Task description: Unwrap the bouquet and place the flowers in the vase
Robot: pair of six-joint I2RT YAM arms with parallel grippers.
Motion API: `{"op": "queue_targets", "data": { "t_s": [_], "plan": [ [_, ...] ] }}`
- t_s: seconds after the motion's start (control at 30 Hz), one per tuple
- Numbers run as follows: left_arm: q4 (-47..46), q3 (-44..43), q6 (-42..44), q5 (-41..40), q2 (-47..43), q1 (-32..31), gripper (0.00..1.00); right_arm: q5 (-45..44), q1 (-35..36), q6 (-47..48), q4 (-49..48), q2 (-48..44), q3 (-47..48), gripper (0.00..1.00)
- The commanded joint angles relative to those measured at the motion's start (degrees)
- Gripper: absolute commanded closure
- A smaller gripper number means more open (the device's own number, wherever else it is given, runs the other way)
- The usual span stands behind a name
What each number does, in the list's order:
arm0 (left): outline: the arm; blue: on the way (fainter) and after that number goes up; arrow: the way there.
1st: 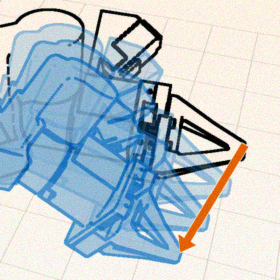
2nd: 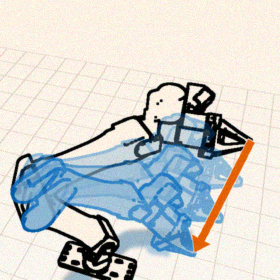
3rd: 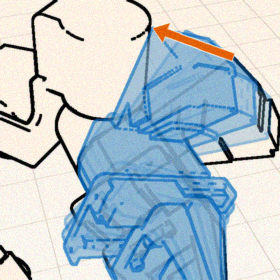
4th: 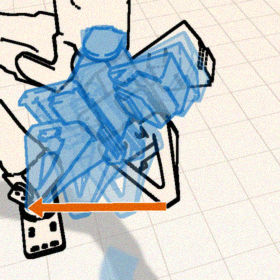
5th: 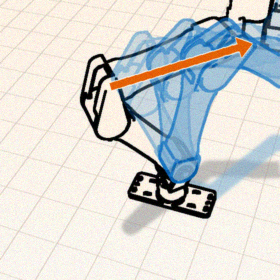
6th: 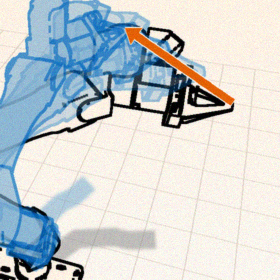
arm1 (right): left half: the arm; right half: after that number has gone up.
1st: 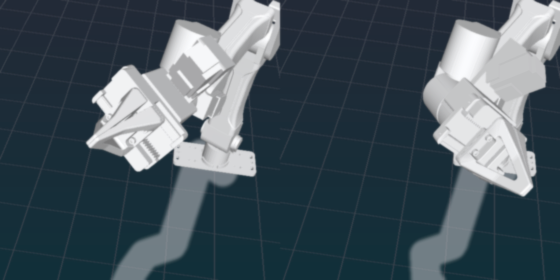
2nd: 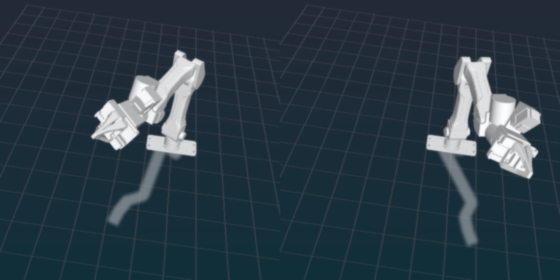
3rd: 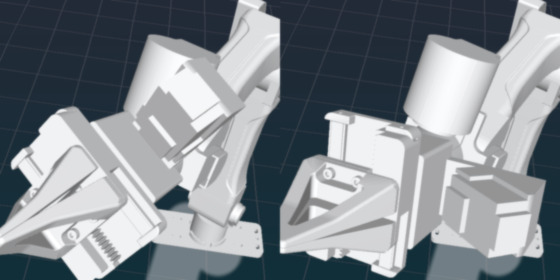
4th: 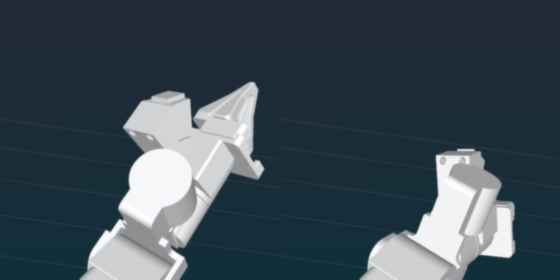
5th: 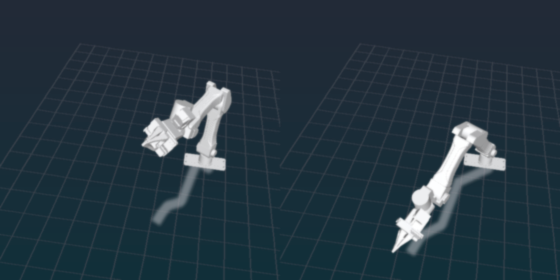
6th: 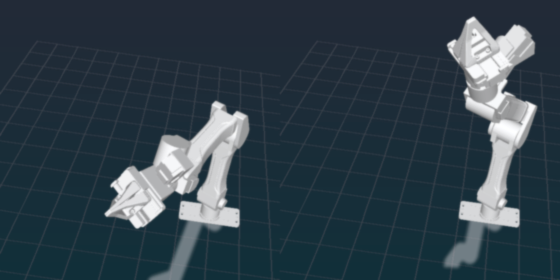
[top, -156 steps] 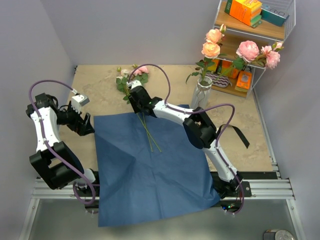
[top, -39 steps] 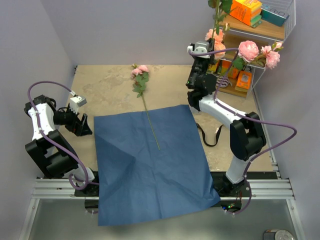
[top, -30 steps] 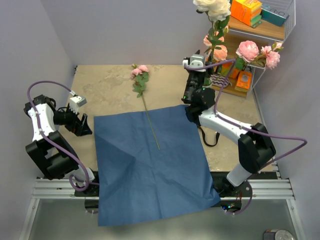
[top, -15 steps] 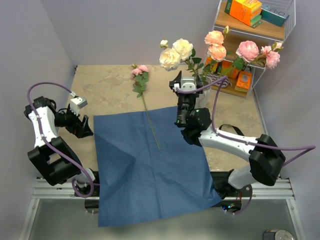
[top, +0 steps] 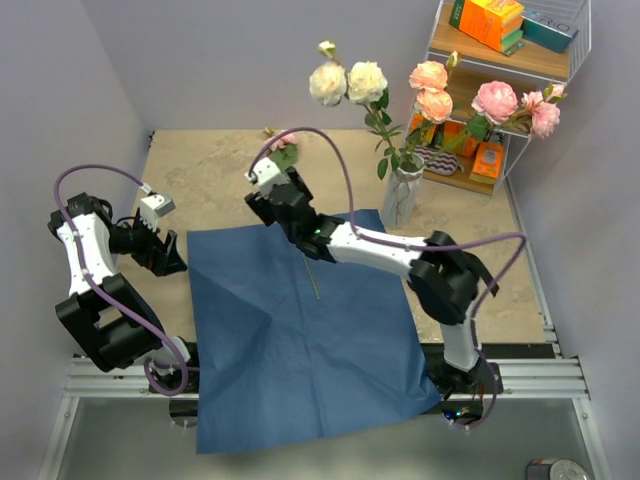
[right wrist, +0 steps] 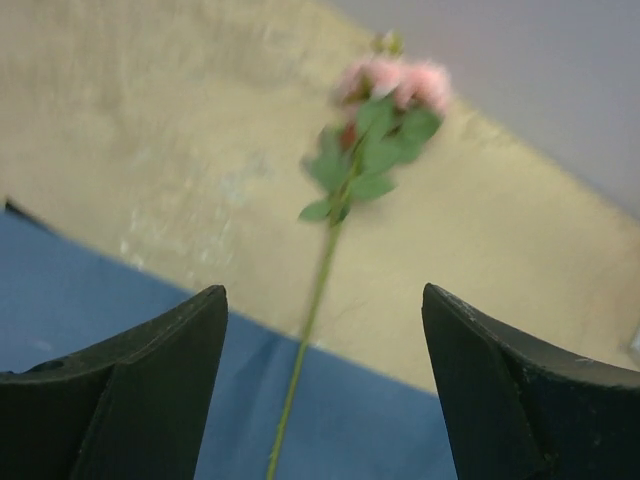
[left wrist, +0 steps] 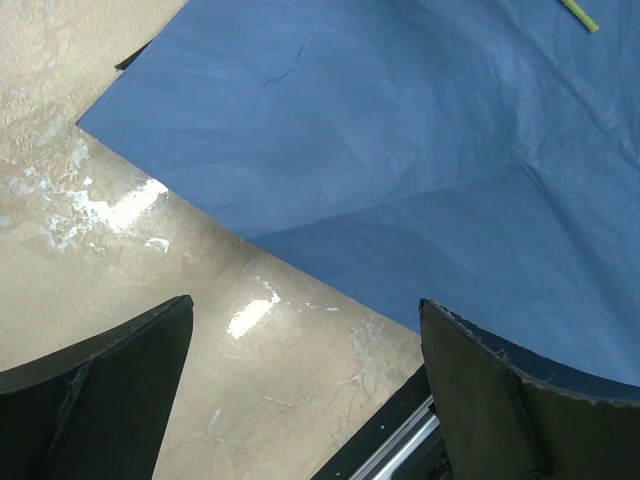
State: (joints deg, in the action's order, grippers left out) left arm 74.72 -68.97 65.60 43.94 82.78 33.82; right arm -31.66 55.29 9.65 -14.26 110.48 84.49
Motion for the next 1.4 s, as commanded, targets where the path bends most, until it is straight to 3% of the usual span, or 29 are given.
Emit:
{"op": "queue_targets", "data": {
  "t_s": [0.0, 0.13, 0.37, 1.03, 1.37],
  "plan": [
    [0.6, 0.0, 0.7, 1.3, -1.5, 1.0, 0.01, 5.5, -0.3, -7.8, 18.8, 8.8, 13.5, 0.18],
    [0.6, -0.2, 0.7, 1.2, -1.3, 1.2, 0.01, 5.2, -2.9, -14.1, 31.5, 21.7, 28.7, 0.25],
    [0.5, -0.5, 1.3, 1.0, -1.5, 1.5, 0.01, 8.5, -7.3, -19.1, 36.1, 30.1, 40.1, 0.28],
    [0.6, -1.3, 2.2, 1.1, 0.5, 2.1, 0.01, 14.5, -10.8, -22.1, 37.5, 37.0, 44.9, 0.39],
    [0.6, -2.1, 2.1, 0.3, 1.2, 3.1, 0.01, 12.9, -10.9, -22.8, 38.7, 39.5, 46.5, 0.67]
  ]
}}
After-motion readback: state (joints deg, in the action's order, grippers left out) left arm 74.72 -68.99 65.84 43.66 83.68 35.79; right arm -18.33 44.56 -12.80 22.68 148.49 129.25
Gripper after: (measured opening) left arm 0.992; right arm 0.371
